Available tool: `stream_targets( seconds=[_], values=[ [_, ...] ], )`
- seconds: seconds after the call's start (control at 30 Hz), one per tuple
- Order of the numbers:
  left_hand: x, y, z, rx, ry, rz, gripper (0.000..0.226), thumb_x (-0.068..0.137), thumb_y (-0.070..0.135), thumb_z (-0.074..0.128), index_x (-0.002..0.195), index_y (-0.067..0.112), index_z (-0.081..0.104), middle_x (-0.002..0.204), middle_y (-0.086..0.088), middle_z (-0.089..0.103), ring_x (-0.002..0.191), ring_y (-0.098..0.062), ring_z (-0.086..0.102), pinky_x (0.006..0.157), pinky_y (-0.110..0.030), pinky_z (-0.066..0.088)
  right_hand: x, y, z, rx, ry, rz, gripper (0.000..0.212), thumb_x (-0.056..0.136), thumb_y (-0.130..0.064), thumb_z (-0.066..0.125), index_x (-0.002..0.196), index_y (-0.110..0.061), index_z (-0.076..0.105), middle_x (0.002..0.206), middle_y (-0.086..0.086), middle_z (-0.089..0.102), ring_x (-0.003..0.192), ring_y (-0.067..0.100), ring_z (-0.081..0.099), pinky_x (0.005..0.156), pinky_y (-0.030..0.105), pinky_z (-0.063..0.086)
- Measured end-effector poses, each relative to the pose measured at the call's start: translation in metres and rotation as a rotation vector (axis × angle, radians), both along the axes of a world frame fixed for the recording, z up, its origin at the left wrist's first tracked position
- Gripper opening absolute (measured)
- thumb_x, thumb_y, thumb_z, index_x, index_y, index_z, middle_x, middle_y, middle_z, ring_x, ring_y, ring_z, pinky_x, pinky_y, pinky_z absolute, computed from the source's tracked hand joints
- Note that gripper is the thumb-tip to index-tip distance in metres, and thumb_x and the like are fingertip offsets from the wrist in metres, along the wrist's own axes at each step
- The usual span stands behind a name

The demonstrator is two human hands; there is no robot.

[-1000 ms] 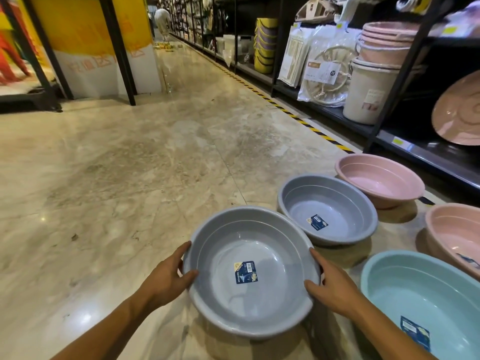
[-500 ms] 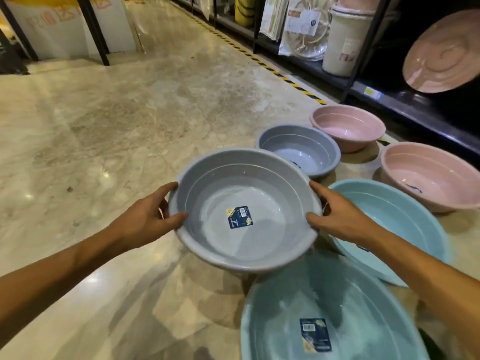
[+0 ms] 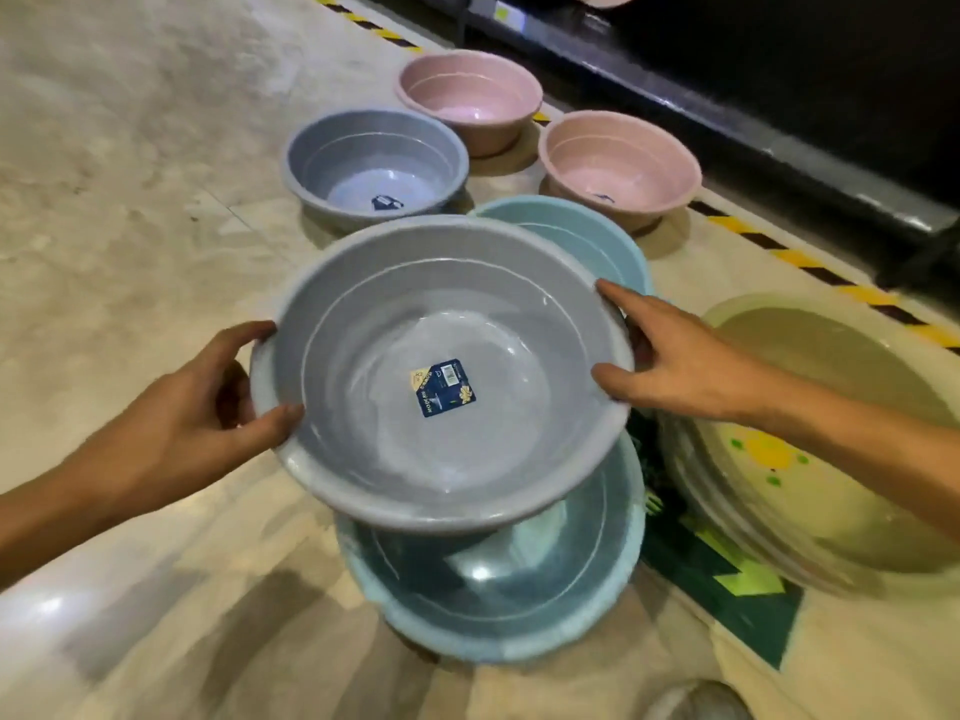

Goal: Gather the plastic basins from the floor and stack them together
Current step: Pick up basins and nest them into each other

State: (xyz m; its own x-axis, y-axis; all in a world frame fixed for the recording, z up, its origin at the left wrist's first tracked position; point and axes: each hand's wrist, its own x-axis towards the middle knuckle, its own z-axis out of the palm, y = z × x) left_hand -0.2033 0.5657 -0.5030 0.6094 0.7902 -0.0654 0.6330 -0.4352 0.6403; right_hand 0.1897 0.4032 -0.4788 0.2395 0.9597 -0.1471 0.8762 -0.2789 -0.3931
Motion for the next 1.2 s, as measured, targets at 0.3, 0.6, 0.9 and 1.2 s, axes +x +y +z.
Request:
stream_targets(
  seconds=[0.3, 0.6, 0.9, 1.2],
  values=[
    [0.005, -0.041, -0.028, 0.005, 0.036, -0.125, 0.076, 0.078, 0.047, 0.071, 0.132, 0.063, 0.021, 0.086, 0.014, 0.058, 0.066, -0.009, 0.057, 0.055, -0.026, 0.044, -0.021, -0.103, -0.019, -0.046, 0.078, -0.078, 0.099, 0.079, -0.062, 0.066, 0.158, -0.039, 0.01, 0.133, -0.009, 0.045, 0.107, 0.0, 0.045, 0.088, 0.021, 0.039],
    [-0.004, -0.073, -0.055, -0.041, 0.136, -0.234, 0.094, 0.077, 0.061, 0.06, 0.155, 0.042, 0.012, 0.088, 0.022, 0.057, 0.072, -0.008, 0.059, 0.052, -0.019, 0.041, -0.04, -0.152, -0.066, -0.144, 0.035, -0.124, 0.108, 0.072, -0.075, 0.054, 0.159, -0.038, 0.001, 0.129, -0.012, 0.047, 0.111, -0.003, 0.041, 0.094, 0.017, 0.036],
    [0.003, -0.075, -0.084, -0.055, 0.185, -0.234, 0.098, 0.071, 0.074, 0.048, 0.155, 0.038, 0.012, 0.073, 0.014, 0.054, 0.063, -0.01, 0.057, 0.055, -0.017, 0.041, -0.049, -0.161, -0.103, -0.254, -0.026, -0.149, 0.103, 0.085, -0.071, 0.047, 0.158, -0.031, -0.014, 0.131, 0.003, 0.047, 0.106, 0.013, 0.053, 0.098, 0.031, 0.046],
    [-0.003, -0.072, -0.108, -0.067, 0.219, -0.227, 0.097, 0.079, 0.071, 0.054, 0.155, 0.039, 0.003, 0.077, 0.013, 0.054, 0.065, -0.011, 0.059, 0.054, -0.019, 0.045, -0.049, -0.156, -0.119, -0.242, -0.078, -0.101, 0.106, 0.074, -0.092, 0.018, 0.153, -0.034, -0.023, 0.123, -0.006, 0.043, 0.095, 0.008, 0.054, 0.092, 0.027, 0.05]
  ],
)
